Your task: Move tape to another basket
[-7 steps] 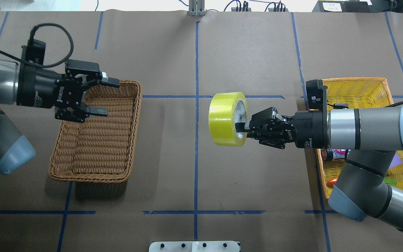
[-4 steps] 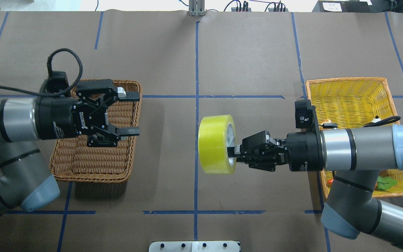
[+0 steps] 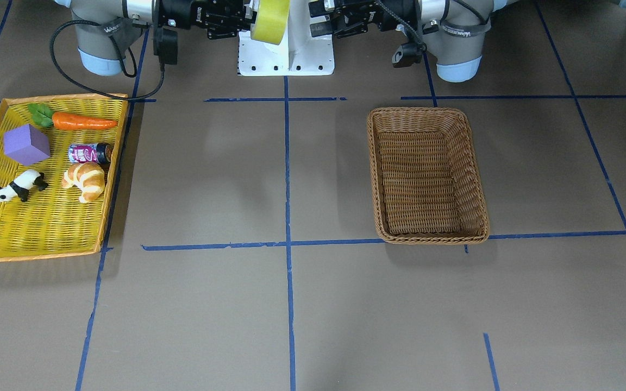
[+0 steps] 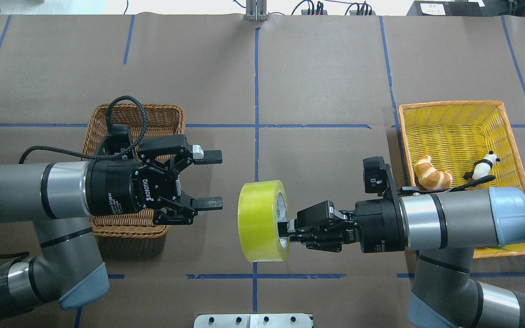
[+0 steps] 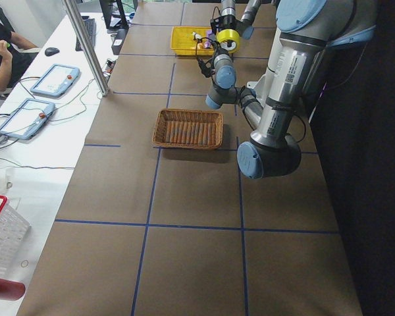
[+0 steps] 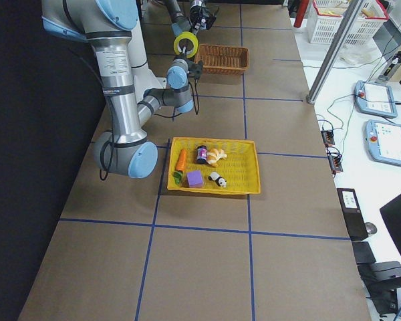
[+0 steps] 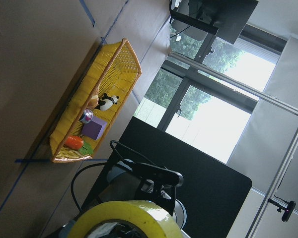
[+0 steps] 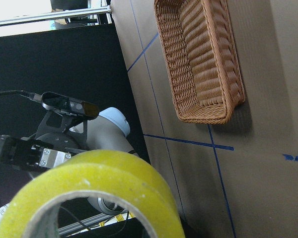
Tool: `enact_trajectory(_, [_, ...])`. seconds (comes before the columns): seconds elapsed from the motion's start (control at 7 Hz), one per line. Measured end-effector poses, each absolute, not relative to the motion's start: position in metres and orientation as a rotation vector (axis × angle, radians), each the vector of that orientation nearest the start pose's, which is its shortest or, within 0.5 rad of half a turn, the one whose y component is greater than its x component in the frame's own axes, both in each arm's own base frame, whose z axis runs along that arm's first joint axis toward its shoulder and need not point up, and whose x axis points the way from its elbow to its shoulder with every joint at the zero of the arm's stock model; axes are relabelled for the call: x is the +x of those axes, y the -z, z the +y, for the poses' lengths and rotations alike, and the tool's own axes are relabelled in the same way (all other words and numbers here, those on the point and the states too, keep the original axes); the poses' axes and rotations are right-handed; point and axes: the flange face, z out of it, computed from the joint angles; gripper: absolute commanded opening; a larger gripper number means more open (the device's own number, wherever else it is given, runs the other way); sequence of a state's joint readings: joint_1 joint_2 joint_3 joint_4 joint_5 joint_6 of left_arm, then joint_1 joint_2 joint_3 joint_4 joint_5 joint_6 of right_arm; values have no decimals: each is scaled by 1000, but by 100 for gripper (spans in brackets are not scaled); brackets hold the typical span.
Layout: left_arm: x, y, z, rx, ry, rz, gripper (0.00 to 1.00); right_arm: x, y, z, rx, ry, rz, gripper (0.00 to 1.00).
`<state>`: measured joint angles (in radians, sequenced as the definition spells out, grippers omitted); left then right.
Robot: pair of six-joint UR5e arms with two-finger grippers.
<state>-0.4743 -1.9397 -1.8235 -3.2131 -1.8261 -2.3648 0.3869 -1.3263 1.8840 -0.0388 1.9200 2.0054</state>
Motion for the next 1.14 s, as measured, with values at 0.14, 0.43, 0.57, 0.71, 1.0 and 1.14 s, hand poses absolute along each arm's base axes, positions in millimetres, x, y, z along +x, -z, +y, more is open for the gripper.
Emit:
enact_trajectory(0.14, [383,-189,-313,-504,390,2219,100,-398,-234,-265,-264,-143,-2043,0])
enact_trajectory(0.43, [392,-180,-305,-528,373,2230,100,-400,-234,-263,-269,-142,-2042,0])
enact_trajectory(0.57, [397,-176,-300,-540,375,2238,100,-401,-234,-262,-271,-142,-2042,0])
enact_trajectory(0.71, [402,-173,-295,-551,380,2245,100,-401,-234,-262,-272,-141,-2043,0])
enact_trajectory(1.0, [408,-168,-289,-565,378,2253,100,-404,-233,-259,-272,-149,-2047,1])
enact_trajectory(1.14, [409,-165,-288,-569,375,2256,100,-406,-232,-257,-273,-155,-2051,1])
